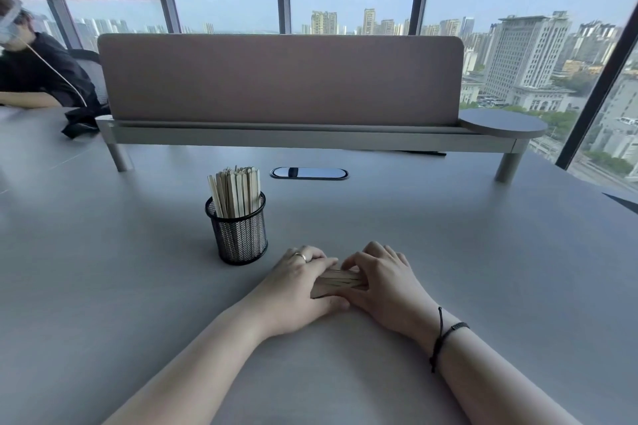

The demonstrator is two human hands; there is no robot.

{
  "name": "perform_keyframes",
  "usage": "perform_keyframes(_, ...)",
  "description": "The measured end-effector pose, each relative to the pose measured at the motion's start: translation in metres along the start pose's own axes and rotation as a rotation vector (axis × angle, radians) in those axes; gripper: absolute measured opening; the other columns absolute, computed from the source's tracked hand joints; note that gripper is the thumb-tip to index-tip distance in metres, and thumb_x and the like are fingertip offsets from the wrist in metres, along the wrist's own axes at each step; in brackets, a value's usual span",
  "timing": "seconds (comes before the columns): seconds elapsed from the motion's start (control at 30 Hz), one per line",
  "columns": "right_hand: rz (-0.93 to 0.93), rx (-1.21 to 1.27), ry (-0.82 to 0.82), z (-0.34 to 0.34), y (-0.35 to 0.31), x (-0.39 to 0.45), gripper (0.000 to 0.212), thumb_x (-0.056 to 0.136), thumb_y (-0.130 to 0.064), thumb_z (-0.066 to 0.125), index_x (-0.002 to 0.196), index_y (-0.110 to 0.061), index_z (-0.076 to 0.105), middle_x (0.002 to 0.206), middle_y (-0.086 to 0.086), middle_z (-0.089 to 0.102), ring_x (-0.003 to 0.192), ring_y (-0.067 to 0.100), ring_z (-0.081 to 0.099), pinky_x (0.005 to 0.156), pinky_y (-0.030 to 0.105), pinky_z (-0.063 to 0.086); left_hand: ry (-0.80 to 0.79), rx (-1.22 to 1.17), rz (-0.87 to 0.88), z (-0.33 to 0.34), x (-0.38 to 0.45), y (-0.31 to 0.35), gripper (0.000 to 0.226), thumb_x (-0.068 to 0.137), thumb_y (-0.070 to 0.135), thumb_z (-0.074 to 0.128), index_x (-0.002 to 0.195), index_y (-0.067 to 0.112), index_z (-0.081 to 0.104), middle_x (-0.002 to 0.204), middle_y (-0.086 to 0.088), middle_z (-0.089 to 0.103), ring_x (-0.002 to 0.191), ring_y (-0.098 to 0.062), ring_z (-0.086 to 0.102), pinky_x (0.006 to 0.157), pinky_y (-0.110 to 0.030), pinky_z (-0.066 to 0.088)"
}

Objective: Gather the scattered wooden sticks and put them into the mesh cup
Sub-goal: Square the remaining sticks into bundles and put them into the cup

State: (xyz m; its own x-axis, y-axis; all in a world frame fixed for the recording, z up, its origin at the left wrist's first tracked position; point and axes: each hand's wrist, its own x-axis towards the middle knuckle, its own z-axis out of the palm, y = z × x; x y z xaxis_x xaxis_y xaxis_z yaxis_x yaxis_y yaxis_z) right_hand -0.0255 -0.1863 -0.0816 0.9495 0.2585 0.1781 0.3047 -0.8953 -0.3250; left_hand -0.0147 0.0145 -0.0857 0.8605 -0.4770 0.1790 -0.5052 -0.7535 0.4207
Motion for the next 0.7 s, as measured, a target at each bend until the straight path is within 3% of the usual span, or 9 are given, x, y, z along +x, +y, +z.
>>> perform_keyframes(0.17, 0.006, -0.030, -0.028, -0.001, 0.001, 0.001, 0.048, 0.075, -0.072, 0.055, 0.104, -0.033, 0.057, 0.105, -0.010, 0.051, 0.110, 0.015, 0.049, 0.090, 0.029, 0.033, -0.011, -0.005, 0.038, -0.002, -0.002, -0.001, 0.066, 0.079, 0.069, 0.055, 0.135, 0.034, 0.060, 0.124, 0.014, 0.056, 0.114, -0.014, 0.044, 0.105, -0.034, 0.038)
perform_keyframes(0.33, 0.005, -0.040, -0.040, 0.000, 0.004, 0.000, 0.058, 0.066, -0.082, 0.033, 0.097, -0.035, 0.048, 0.105, -0.011, 0.047, 0.108, 0.014, 0.046, 0.086, 0.027, 0.029, -0.015, -0.004, 0.024, -0.003, -0.002, 0.002, 0.066, 0.085, 0.061, 0.063, 0.143, 0.031, 0.054, 0.127, 0.008, 0.056, 0.121, -0.014, 0.041, 0.108, -0.031, 0.035)
perform_keyframes(0.53, -0.022, -0.037, -0.041, -0.002, 0.001, -0.001, 0.071, 0.068, -0.080, 0.037, 0.124, -0.037, 0.051, 0.115, -0.012, 0.052, 0.116, 0.012, 0.047, 0.092, 0.028, 0.029, -0.076, 0.000, 0.001, -0.008, -0.003, 0.005, 0.062, 0.086, 0.059, 0.064, 0.144, 0.042, 0.050, 0.124, 0.007, 0.052, 0.121, -0.014, 0.040, 0.109, -0.033, 0.034)
perform_keyframes(0.7, -0.028, -0.019, -0.048, -0.004, 0.000, -0.002, 0.068, 0.066, -0.082, 0.037, 0.115, -0.040, 0.057, 0.107, -0.014, 0.050, 0.113, 0.011, 0.047, 0.092, 0.028, 0.030, -0.087, -0.117, -0.051, -0.011, -0.003, 0.008, 0.055, 0.083, 0.050, 0.074, 0.135, 0.045, 0.058, 0.120, 0.009, 0.052, 0.121, -0.011, 0.043, 0.109, -0.031, 0.034)
